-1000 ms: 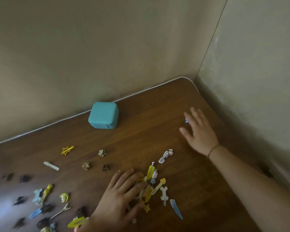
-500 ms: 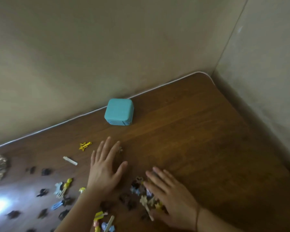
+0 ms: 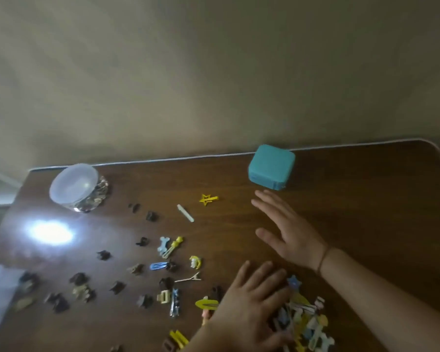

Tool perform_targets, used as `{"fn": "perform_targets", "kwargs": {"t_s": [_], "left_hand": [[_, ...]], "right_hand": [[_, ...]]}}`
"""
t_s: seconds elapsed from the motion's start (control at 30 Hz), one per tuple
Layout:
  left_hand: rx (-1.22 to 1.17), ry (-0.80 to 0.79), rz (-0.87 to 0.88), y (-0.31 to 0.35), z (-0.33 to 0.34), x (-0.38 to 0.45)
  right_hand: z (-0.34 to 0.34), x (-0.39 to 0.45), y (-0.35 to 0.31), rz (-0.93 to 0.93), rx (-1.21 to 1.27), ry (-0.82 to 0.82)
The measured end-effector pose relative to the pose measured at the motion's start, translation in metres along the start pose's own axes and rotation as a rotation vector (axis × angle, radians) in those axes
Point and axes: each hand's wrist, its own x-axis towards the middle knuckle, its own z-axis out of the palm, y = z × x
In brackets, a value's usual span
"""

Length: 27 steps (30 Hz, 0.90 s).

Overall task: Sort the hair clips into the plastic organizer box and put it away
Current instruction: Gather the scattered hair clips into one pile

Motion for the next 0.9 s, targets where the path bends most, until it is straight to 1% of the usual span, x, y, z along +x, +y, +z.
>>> {"fn": "perform_targets", "kwargs": {"t_s": [0.07, 0.1, 0.13, 0.2, 0.27, 0.33, 0.37, 0.43, 0.53, 0.6, 0.67, 0.77, 0.83, 0.9], "left_hand": [[0.044, 0.072, -0.009, -0.009, -0.006, -0.015], [0.026, 0.127, -0.061, -0.018, -0.015, -0.024], [-0.015, 0.194, -0.145, -0.032, -0.024, -0.035], [-0.089, 0.346, -0.377, -0.070, -0.041, -0.064], [-0.079, 0.440, -0.631, -0.113, -0.054, -0.103], [-0.061, 0.461, -0.827, -0.151, -0.060, -0.142], [-0.061, 0.454, -0.897, -0.166, -0.061, -0.159], [-0.064, 0.414, -0.979, -0.189, -0.062, -0.182], [-0.023, 0.329, -0.998, -0.209, -0.065, -0.189], [-0.037, 0.312, -1.003, -0.219, -0.070, -0.185], [-0.074, 0.313, -0.973, -0.226, -0.076, -0.180], [-0.091, 0.259, -0.850, -0.224, -0.079, -0.167], [-0.082, 0.208, -0.758, -0.212, -0.079, -0.151], [-0.072, 0.146, -0.660, -0.192, -0.077, -0.135]], "right_hand": [[0.008, 0.037, -0.011, -0.056, -0.024, -0.125], [0.014, 0.055, -0.017, -0.070, -0.041, -0.185], [0.021, 0.071, -0.022, -0.073, -0.068, -0.234], [0.035, 0.100, -0.030, -0.047, -0.160, -0.309], [0.050, 0.124, -0.037, -0.043, -0.258, -0.342], [0.062, 0.140, -0.048, -0.084, -0.320, -0.347], [0.067, 0.145, -0.054, -0.116, -0.328, -0.354], [0.079, 0.150, -0.067, -0.190, -0.320, -0.387], [0.092, 0.141, -0.079, -0.342, -0.352, -0.457], [0.094, 0.124, -0.084, -0.424, -0.381, -0.532], [0.095, 0.101, -0.087, -0.472, -0.371, -0.597], [0.096, 0.067, -0.090, -0.493, -0.354, -0.675], [0.096, 0.052, -0.091, -0.523, -0.363, -0.691], [0.093, 0.045, -0.091, -0.531, -0.291, -0.682]]}}
